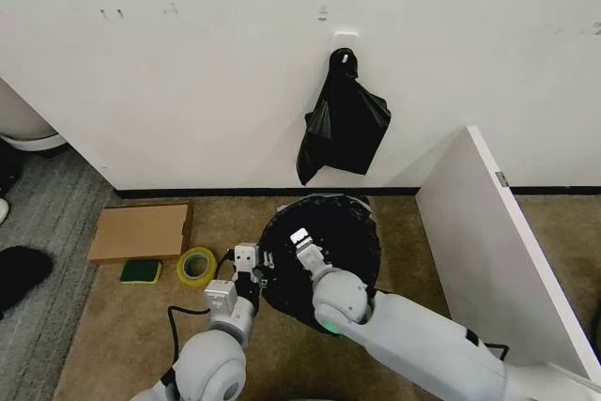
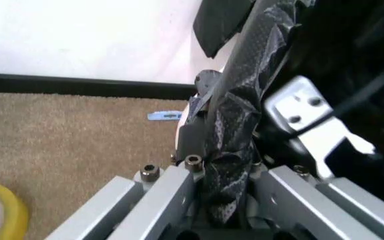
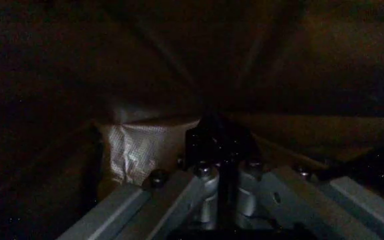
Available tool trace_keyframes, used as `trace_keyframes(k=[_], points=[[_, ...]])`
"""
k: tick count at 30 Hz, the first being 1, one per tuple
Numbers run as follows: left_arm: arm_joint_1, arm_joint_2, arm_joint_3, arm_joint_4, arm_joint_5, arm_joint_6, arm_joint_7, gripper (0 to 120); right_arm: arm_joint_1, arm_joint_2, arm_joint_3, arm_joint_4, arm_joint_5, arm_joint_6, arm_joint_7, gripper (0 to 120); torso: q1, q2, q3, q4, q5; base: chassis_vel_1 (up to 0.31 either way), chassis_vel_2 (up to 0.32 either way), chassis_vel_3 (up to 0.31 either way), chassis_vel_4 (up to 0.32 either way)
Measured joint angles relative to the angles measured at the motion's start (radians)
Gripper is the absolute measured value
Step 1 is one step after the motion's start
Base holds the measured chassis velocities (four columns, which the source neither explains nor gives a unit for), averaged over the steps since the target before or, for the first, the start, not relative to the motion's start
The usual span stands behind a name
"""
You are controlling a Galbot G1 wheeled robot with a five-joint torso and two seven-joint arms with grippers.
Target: Place the garbage bag over the trash bin.
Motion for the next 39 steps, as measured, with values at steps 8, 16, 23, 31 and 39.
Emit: trace_keyframes(k=[8, 16, 23, 31, 39], points=[[0.007, 0.010, -0.009, -0.004, 0.005, -0.003, 0.003, 0, 0.016, -0.014, -0.009, 0.010, 0.011, 0.000, 0.002, 0, 0.000, 0.000, 0.000, -0.0002, 0.0000, 0.000, 0.000, 0.000, 0.000], [-0.018, 0.001, -0.014, 0.028, 0.004, -0.005, -0.010, 0, -0.012, -0.100, -0.004, 0.164, 0.060, -0.051, 0.028, 0, 0.000, 0.000, 0.000, -0.0004, 0.0001, 0.000, 0.000, 0.000, 0.000], [-0.011, 0.000, -0.010, 0.019, 0.004, -0.014, 0.003, 0, -0.027, -0.089, -0.010, 0.121, 0.059, -0.070, 0.028, 0, 0.000, 0.000, 0.000, -0.0001, 0.0001, 0.000, 0.000, 0.000, 0.000], [0.018, 0.008, -0.017, -0.016, 0.008, -0.016, 0.014, 0, 0.016, -0.026, -0.037, -0.006, 0.041, -0.052, 0.020, 0, 0.000, 0.000, 0.000, 0.0000, 0.0000, 0.000, 0.000, 0.000, 0.000], [0.019, 0.015, -0.039, -0.011, 0.009, -0.018, 0.016, 0, 0.009, -0.042, -0.027, 0.031, 0.045, -0.050, 0.027, 0, 0.000, 0.000, 0.000, -0.0002, 0.0000, 0.000, 0.000, 0.000, 0.000]])
